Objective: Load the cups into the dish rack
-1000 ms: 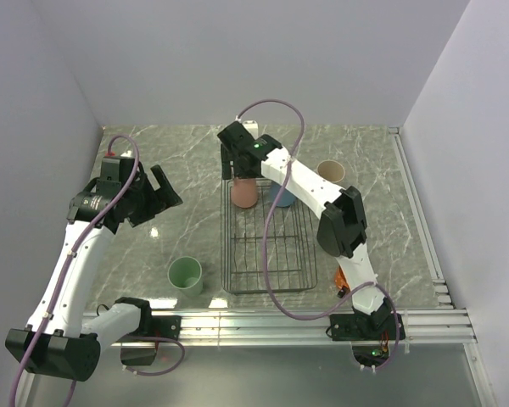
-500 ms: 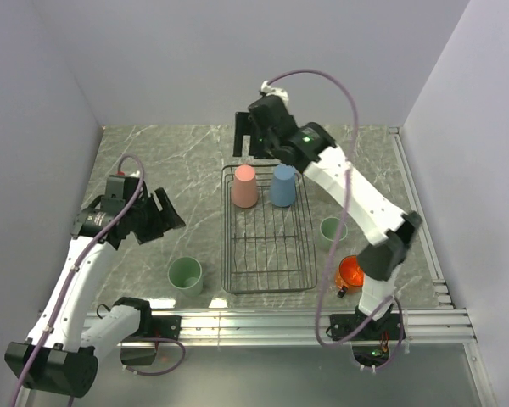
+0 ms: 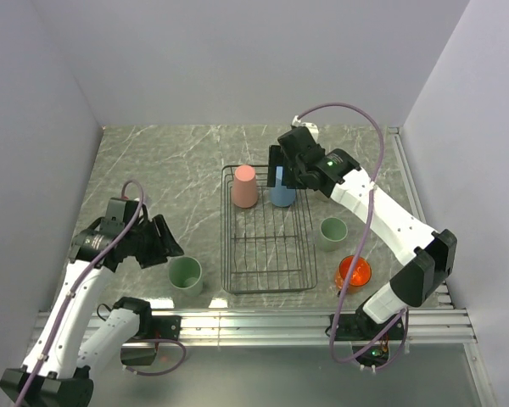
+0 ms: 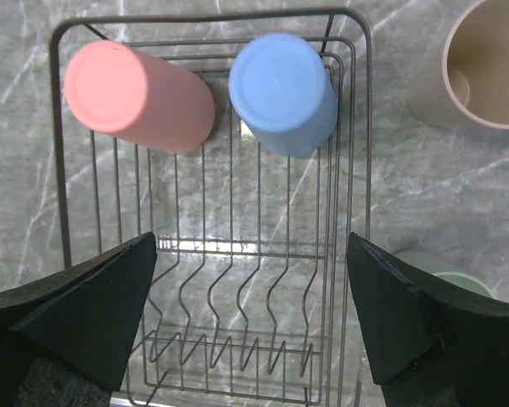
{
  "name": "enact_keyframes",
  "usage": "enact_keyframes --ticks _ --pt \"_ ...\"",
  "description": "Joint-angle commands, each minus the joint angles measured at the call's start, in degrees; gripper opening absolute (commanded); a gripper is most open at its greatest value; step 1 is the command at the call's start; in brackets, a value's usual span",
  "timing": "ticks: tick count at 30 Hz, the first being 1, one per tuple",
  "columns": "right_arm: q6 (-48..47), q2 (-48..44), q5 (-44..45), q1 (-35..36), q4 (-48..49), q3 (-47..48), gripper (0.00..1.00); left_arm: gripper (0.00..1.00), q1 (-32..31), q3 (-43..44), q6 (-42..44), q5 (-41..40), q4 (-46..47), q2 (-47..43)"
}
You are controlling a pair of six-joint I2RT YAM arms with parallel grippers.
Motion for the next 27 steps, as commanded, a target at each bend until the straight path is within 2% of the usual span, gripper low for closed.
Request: enact_keyframes --ticks 1,6,14,16,18,20,21,22,23,24,27 --pt "0.5 -3.4 0.8 -0.2 2.4 -0.7 1.00 0.57 -0.2 -1.1 -0.3 1.7 -3.0 -2.2" --pt "0.8 -2.6 0.3 -0.4 2.1 -0.1 1.00 0.52 -0.2 -2.6 0.4 1.6 -4.1 -2.4" --pt "0.5 -2.5 -0.1 -1.0 1.8 0.4 1.00 0.54 -0.2 -6.0 0.3 -0.6 -3.1 -0.1" --pt "0.2 -2.5 0.1 -1.0 1.5 0.4 1.00 0.51 -0.2 -6.8 0.2 0.0 -2.4 0.3" --pt "0.1 -2.6 0.1 -1.5 1.3 0.6 1.00 0.45 -0.2 -7.4 0.2 0.9 -1.0 0.5" --pt "0.0 -2.4 -0.1 -1.7 1.2 0.8 1.00 0.32 -0.2 -8.2 0.3 1.9 0.1 0.7" --pt "0.0 -2.3 0.0 -1.8 1.1 0.9 1.00 0.24 -0.2 -7.8 0.8 2.6 0.8 1.0" --pt "0.0 -2.2 0.1 -1.8 0.9 1.5 1.00 0.10 -0.2 -5.7 0.8 2.5 1.1 0.8" --pt "0.0 -2.0 0.6 -1.9 0.3 2.0 1.00 0.03 -0.2 -4.3 0.8 1.6 1.3 0.6" --pt "-0.2 -1.9 0.8 -1.9 -0.1 2.5 1.00 0.00 -0.2 -2.7 1.1 0.9 1.3 0.6" --pt "-1.0 -1.3 1.2 -1.9 -1.7 5.6 1.00 0.00 -0.2 5.8 3.3 -4.0 -0.7 3.4"
